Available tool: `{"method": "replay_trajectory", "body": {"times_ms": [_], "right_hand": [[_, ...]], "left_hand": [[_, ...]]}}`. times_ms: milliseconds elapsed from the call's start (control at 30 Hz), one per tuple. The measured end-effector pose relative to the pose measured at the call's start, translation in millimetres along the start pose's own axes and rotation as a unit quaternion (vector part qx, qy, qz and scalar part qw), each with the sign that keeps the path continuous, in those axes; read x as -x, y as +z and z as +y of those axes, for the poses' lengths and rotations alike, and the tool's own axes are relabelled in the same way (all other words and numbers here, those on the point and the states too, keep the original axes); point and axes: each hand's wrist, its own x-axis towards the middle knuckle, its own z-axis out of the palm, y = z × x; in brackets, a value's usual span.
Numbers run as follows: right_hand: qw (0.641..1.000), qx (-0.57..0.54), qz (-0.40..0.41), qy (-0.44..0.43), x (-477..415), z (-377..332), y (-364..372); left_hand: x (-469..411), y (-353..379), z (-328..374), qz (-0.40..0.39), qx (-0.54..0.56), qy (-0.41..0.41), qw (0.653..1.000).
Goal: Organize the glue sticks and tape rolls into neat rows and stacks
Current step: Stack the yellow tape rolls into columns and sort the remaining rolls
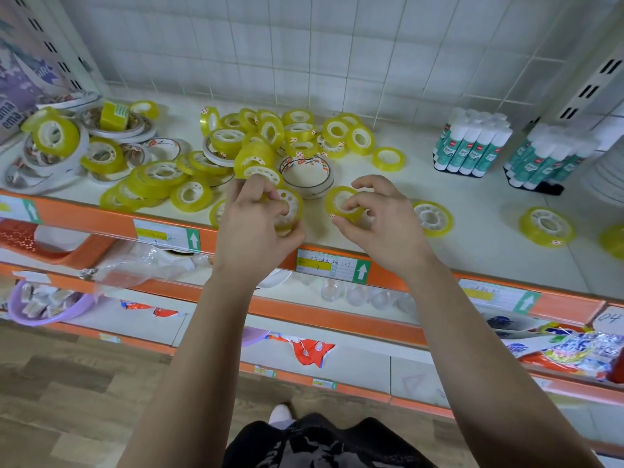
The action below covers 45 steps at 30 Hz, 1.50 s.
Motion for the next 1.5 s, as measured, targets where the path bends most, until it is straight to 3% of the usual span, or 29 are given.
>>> {"method": "replay_trajectory", "body": {"times_ms": [433,867,1167,1500], "right_hand": [[0.997,0.017,0.072,-0.001,6,12,-32],[0.977,0.099,0.182,0.056,66,77,-156],[0.961,0.14,0.198,0.133,112,159,-248],[0.975,0.103,0.122,0.153,127,205,-273]], "left_hand": [[-22,1,36,0.002,0.109,0.046,0.993],[-46,65,156,-0.064,0.213,0.105,0.969],[-41,113,238,-0.111,0.205,0.14,0.962],[-29,140,281,-0.087,0.169,0.115,0.975]]}}
